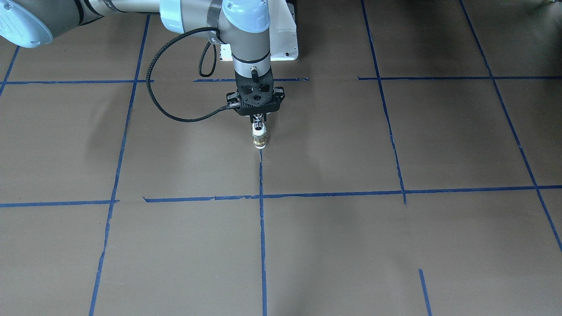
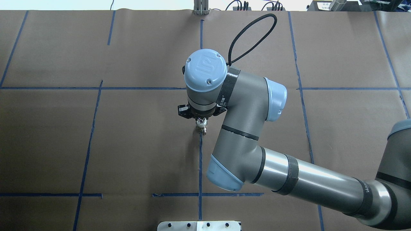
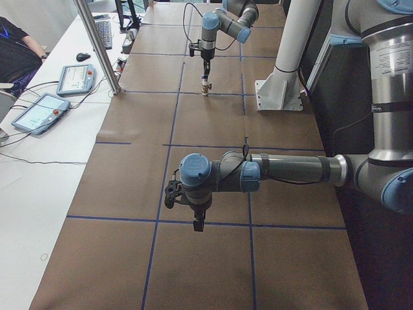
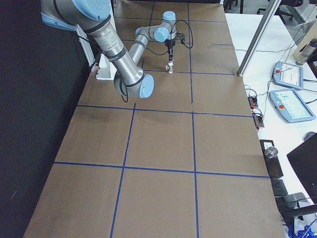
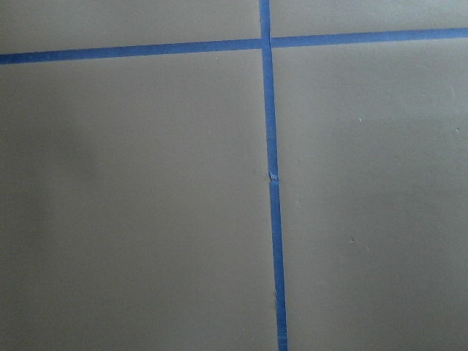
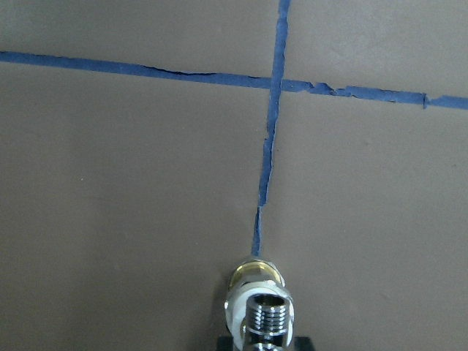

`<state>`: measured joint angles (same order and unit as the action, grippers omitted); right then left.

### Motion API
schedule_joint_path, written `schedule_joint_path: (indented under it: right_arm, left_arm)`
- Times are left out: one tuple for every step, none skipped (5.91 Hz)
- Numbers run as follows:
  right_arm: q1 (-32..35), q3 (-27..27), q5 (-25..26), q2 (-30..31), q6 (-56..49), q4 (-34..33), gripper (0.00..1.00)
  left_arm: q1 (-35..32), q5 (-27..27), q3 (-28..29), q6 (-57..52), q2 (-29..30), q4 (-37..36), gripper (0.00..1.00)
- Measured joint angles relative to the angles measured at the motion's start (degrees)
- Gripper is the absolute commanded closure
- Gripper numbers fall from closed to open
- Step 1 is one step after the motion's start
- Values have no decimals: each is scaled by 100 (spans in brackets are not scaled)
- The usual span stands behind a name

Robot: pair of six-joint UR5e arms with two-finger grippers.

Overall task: Assemble PPR valve and pipe with both arms
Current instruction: 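Lower the chrome valve onto the top of the pipe fitting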

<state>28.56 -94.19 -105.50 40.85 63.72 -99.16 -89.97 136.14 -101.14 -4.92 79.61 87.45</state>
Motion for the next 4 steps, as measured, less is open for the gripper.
schedule_joint_path:
  right_arm:
    - [-10, 23, 34, 1, 0, 4, 100]
    - [-20, 50, 55, 1, 2, 12, 98]
    - [-27, 68, 62, 1, 6, 23, 84]
    - [-31, 80, 64, 5, 14, 36, 73]
  left_arm:
    - [1, 0, 4, 0, 1, 0, 0]
    - [3, 0, 9, 0, 2, 0, 0]
    - [5, 0, 13, 0, 2, 0, 0]
    - [5, 0, 12, 0, 2, 0, 0]
